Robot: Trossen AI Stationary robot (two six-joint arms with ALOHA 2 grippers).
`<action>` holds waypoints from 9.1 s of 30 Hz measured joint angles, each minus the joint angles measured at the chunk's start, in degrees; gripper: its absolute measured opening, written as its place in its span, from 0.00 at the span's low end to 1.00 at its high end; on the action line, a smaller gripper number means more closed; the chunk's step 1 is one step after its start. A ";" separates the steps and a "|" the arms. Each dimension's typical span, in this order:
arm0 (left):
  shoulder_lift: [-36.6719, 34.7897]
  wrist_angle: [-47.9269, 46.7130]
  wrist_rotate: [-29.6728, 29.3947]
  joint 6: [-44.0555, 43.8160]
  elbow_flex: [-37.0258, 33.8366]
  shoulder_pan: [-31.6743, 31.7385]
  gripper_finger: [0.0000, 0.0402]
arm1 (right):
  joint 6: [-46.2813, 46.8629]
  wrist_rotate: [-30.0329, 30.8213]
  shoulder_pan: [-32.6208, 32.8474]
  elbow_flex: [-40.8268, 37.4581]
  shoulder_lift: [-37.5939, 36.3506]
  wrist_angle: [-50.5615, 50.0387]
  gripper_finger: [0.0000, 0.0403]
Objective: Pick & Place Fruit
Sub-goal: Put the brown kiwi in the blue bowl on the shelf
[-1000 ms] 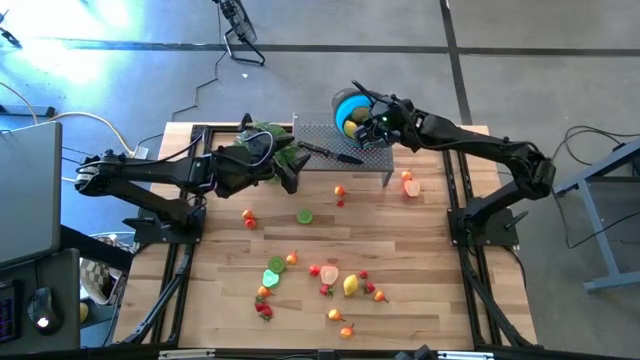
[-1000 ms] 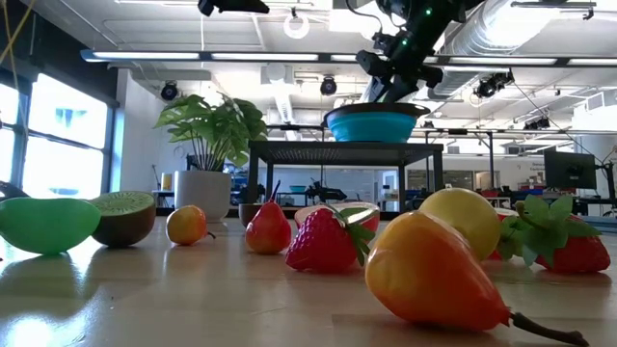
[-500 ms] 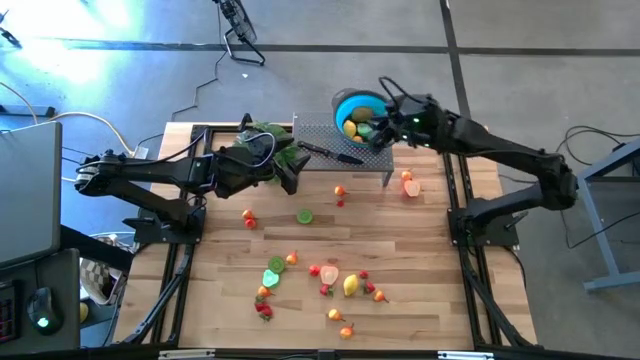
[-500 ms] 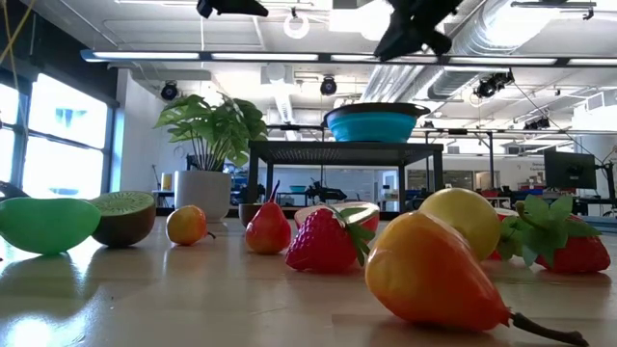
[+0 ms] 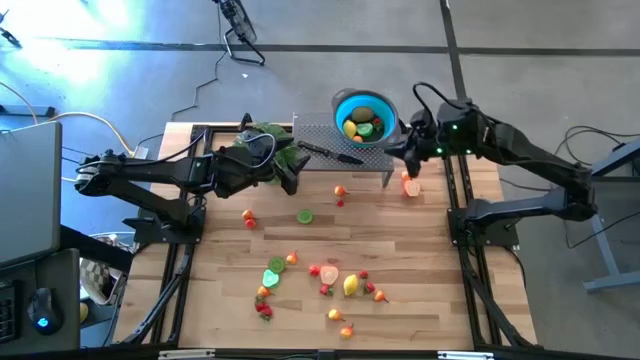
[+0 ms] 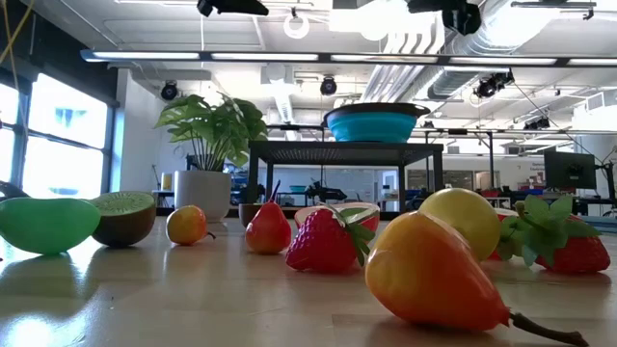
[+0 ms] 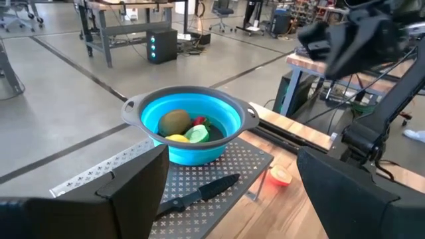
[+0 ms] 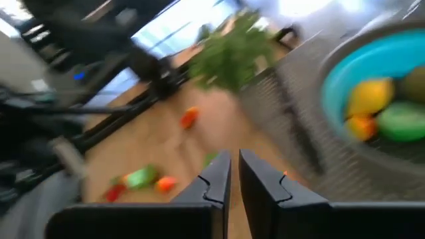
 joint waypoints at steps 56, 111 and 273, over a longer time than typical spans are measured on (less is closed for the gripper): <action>23.57 -13.35 2.18 -42.69 13.56 -17.66 0.59 | -14.82 7.75 6.19 0.00 -0.10 -2.85 0.06; 34.01 -52.59 19.93 -67.04 15.82 -7.15 0.54 | -15.03 9.11 6.19 0.02 5.23 -3.42 0.06; 42.01 -35.42 20.73 -67.29 10.19 -2.14 0.88 | -14.73 11.04 6.19 0.00 5.23 -5.93 0.06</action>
